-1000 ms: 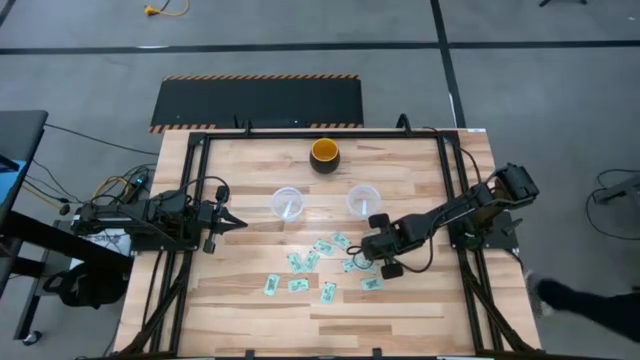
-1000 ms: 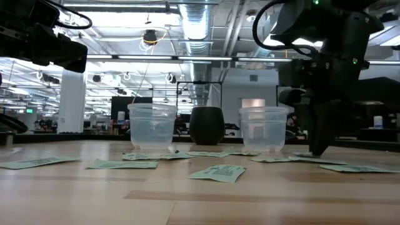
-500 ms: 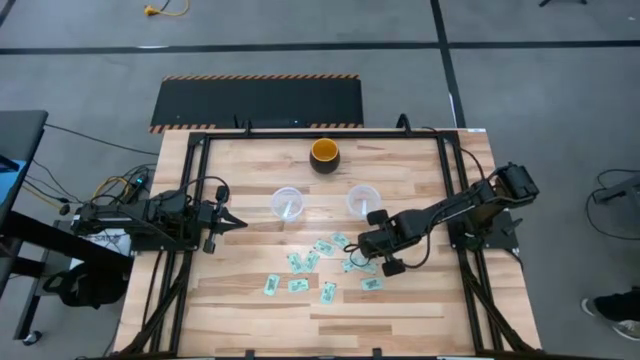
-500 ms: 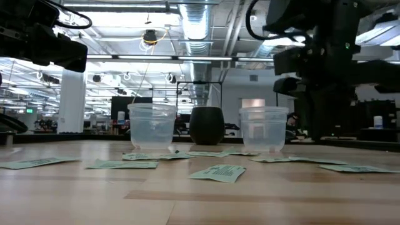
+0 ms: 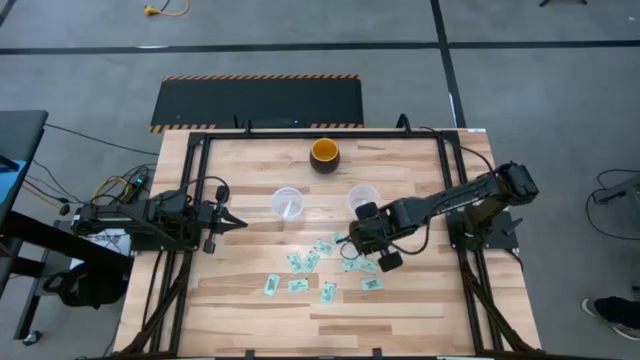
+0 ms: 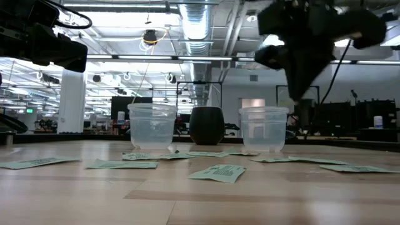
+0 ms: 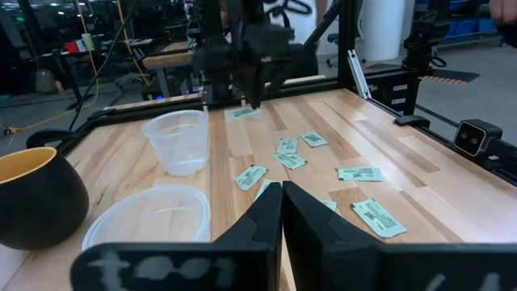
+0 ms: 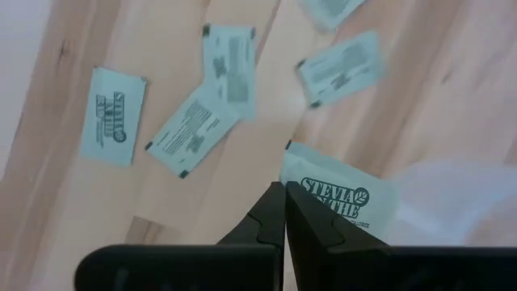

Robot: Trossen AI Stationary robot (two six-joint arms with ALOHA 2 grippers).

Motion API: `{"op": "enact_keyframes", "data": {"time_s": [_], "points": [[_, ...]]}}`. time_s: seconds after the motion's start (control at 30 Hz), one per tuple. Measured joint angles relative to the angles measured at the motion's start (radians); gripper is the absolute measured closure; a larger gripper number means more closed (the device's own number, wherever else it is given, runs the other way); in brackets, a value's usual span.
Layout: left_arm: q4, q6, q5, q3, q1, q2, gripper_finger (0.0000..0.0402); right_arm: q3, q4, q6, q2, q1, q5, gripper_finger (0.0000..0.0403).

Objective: Pick and place Stevia / Truvia into bins
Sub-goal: Put the stevia packet into the right transparent container

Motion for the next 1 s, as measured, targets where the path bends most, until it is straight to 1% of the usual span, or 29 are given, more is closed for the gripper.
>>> {"op": "enact_keyframes", "data": {"time_s": [0.23,0.3,0.6,0.67,0.83,1.0], "points": [[0.0,-0.005,0.0,0.0,0.0,0.0,0.0401,0.088,-0.057,-0.114,-0.001,-0.085,0.005,0.0403],[0.0,-0.005,0.0,0.0,0.0,0.0,0.0401,0.102,-0.074,-0.136,-0.001,-0.12,0.022,0.0403],[0.0,-0.004,0.0,0.0,0.0,0.0,0.0401,0.108,-0.099,-0.23,-0.001,-0.308,0.028,0.0403],[0.0,-0.004,0.0,0.0,0.0,0.0,0.0401,0.108,-0.103,-0.245,-0.001,-0.346,0.015,0.0403],[0.0,-0.004,0.0,0.0,0.0,0.0,0.0401,0.108,-0.102,-0.271,-0.001,-0.425,-0.078,0.0403],[0.0,-0.004,0.0,0.0,0.0,0.0,0.0401,0.108,-0.106,-0.271,-0.001,-0.451,-0.135,0.0403]]}}
